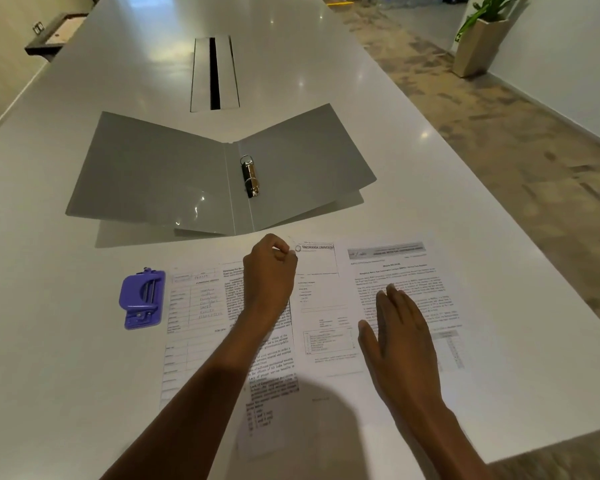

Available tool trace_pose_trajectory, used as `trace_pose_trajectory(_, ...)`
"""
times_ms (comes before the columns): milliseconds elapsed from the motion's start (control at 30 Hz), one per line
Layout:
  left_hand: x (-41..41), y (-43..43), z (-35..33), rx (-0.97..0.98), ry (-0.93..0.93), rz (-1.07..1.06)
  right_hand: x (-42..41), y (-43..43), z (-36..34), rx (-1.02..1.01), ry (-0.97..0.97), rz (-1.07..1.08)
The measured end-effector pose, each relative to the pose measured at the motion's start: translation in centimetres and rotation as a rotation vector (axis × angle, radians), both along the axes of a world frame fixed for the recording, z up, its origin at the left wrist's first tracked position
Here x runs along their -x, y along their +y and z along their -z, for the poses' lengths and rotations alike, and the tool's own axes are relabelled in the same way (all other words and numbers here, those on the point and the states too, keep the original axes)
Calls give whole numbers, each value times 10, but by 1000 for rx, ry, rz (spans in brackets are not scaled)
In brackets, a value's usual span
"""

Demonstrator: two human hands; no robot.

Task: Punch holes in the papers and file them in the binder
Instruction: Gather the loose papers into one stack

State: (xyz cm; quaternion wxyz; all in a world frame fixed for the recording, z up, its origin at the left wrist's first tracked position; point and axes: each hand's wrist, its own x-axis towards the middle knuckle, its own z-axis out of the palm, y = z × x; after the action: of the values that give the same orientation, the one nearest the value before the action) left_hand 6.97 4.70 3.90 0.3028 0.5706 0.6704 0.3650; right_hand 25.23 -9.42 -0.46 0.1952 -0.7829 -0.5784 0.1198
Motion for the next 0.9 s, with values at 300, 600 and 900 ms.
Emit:
trace_pose_trajectory(300,6,-14,0,325,-429,25,3,2,-3,-13,7,6)
trace_pose_trajectory(600,9,-19,0,471,-587,4,34,1,-4,-52,-81,-75)
trace_pose_trajectory(900,8,-21,1,473,-607,-49,67,5,1,-90,-185,-146)
